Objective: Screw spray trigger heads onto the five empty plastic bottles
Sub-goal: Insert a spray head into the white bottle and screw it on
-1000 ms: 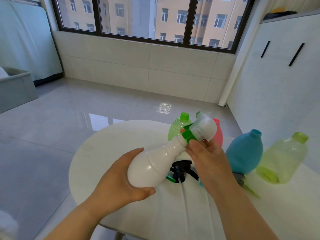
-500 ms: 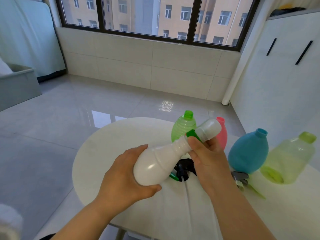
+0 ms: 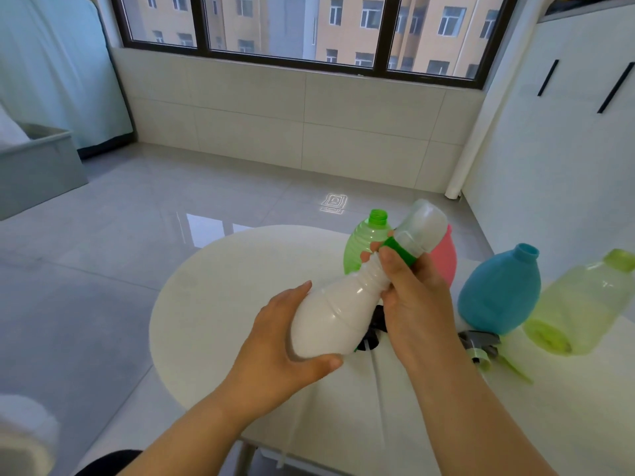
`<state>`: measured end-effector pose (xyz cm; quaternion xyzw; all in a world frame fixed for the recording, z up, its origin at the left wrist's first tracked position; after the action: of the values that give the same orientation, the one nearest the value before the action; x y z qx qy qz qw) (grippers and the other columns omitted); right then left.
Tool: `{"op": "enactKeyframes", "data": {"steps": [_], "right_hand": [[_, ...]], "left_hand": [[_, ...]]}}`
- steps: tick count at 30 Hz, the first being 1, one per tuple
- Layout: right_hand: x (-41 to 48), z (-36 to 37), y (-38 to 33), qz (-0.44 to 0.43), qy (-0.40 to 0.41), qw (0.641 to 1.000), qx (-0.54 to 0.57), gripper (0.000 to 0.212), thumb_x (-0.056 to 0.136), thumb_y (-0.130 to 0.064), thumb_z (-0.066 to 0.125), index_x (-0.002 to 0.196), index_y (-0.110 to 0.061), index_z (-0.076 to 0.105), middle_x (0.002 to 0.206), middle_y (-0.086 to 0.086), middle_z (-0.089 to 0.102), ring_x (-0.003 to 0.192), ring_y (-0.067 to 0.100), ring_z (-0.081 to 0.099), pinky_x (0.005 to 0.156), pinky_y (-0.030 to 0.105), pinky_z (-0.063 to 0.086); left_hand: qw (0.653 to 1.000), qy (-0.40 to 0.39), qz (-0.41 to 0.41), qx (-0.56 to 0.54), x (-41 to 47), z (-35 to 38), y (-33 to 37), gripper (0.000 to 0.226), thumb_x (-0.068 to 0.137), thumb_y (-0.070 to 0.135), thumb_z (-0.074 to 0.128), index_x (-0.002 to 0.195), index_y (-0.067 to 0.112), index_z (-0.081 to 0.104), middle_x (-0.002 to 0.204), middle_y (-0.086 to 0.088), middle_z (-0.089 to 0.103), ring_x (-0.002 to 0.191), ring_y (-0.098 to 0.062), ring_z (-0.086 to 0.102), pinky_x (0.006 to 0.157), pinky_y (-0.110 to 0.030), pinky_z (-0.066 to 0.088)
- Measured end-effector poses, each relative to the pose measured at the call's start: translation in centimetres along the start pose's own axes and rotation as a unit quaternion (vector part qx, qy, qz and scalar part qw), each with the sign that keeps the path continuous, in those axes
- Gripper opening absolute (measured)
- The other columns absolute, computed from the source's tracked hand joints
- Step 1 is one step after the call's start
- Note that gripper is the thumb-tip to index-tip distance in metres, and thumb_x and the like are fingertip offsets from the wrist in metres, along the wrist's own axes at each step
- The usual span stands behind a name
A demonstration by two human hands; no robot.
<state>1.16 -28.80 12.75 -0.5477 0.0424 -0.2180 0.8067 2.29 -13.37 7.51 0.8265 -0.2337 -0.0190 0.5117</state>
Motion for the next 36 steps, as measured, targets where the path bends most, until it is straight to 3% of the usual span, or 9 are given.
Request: {"op": "enactKeyframes", "data": {"steps": [5,11,15,18,20,22,27,31,36], "right_hand": [[-0.1,1.0,0.5,0.019,-0.047,0.999,0.009,0.015,0.071,-0.009,0.063,0.079,-0.022,0.062,0.066,-0.014,0.071,0.071,0.003,0.067,0.065,0.020,0.053],[-0.3,2.2,-1.0,-0.005,-0.033,0.999,-0.021,0.054,0.040,-0.034,0.074,0.090,-0.017,0.060,0.078,-0.007,0.070,0.081,0.012,0.064,0.072,0.027,0.053],[-0.5,1.8,-1.5,-0.020,0.011,0.997,-0.076,0.033,0.064,-0.034,0.063,0.096,-0.030,0.057,0.094,-0.010,0.067,0.090,0.008,0.063,0.077,0.025,0.048],[-0.8,3.2,-1.4,-0.006,-0.051,0.997,-0.054,0.022,0.073,-0.033,0.058,0.095,-0.036,0.056,0.087,-0.015,0.071,0.089,0.002,0.064,0.072,0.016,0.049],[-1.0,3.7,-1.5,-0.002,-0.087,0.996,0.003,0.026,0.066,-0.038,0.055,0.092,-0.035,0.058,0.083,-0.020,0.072,0.088,-0.001,0.065,0.068,0.012,0.051],[-0.9,3.4,-1.9,-0.016,-0.080,0.997,-0.011,0.023,0.067,-0.036,0.057,0.090,-0.035,0.061,0.084,-0.020,0.072,0.090,0.001,0.065,0.070,0.014,0.051],[-0.5,1.3,-2.0,-0.033,0.048,0.996,-0.072,0.049,0.062,-0.029,0.069,0.105,-0.011,0.053,0.096,0.008,0.064,0.085,0.020,0.061,0.075,0.034,0.051],[-0.6,1.4,-1.9,-0.023,0.041,0.992,-0.119,0.060,0.057,-0.038,0.066,0.109,-0.014,0.048,0.103,0.011,0.062,0.087,0.020,0.062,0.076,0.035,0.053],[-0.4,2.6,-1.1,0.012,-0.068,0.995,-0.077,0.022,0.070,-0.031,0.052,0.090,-0.031,0.059,0.094,-0.001,0.062,0.086,0.011,0.059,0.079,0.027,0.049]], "left_hand": [[0.991,-0.126,-0.001,-0.051,0.2,0.2,-0.7,0.080,0.046,0.051,0.068,0.115,0.054,0.028,0.119,0.033,0.036,0.102,0.028,0.037,0.073,0.007,0.035],[0.999,-0.023,0.010,-0.029,-0.1,-1.3,0.0,0.080,0.038,0.049,0.074,0.107,0.058,0.033,0.112,0.036,0.044,0.104,0.019,0.042,0.072,0.000,0.040],[0.993,0.098,0.044,0.050,-0.6,-1.9,1.7,0.085,0.039,0.042,0.079,0.102,0.061,0.026,0.106,0.039,0.032,0.096,0.009,0.042,0.074,-0.005,0.031],[0.986,0.145,0.053,0.061,-0.8,-1.7,2.4,0.091,0.041,0.032,0.085,0.107,0.056,0.027,0.103,0.038,0.031,0.094,0.002,0.037,0.072,-0.005,0.029],[0.983,0.162,0.050,0.069,-0.7,-1.7,2.3,0.097,0.040,0.031,0.084,0.120,0.044,0.032,0.102,0.037,0.029,0.098,-0.002,0.037,0.071,-0.005,0.027],[0.982,0.165,0.049,0.074,-0.6,-1.6,2.2,0.099,0.040,0.031,0.084,0.126,0.033,0.035,0.102,0.034,0.030,0.100,-0.004,0.037,0.071,-0.006,0.027],[0.984,0.147,0.063,0.082,-0.8,-0.6,2.5,0.094,0.039,0.034,0.084,0.111,0.049,0.025,0.110,0.015,0.037,0.100,-0.006,0.037,0.072,-0.007,0.027],[0.988,0.130,0.056,0.063,-0.6,-0.1,2.3,0.093,0.041,0.031,0.087,0.107,0.054,0.025,0.110,0.018,0.036,0.100,-0.004,0.037,0.071,-0.008,0.029],[0.995,0.096,0.019,-0.007,-0.3,0.1,1.4,0.089,0.034,0.046,0.077,0.105,0.061,0.025,0.106,0.036,0.032,0.098,0.019,0.037,0.075,-0.007,0.032]]}}
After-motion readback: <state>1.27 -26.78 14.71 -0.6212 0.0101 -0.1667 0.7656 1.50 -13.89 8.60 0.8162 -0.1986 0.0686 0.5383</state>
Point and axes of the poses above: each hand's wrist, its own x-axis towards the middle knuckle, its own z-axis out of the palm, y = z × x, the point moved 9 cm from there along x, towards the middle knuckle
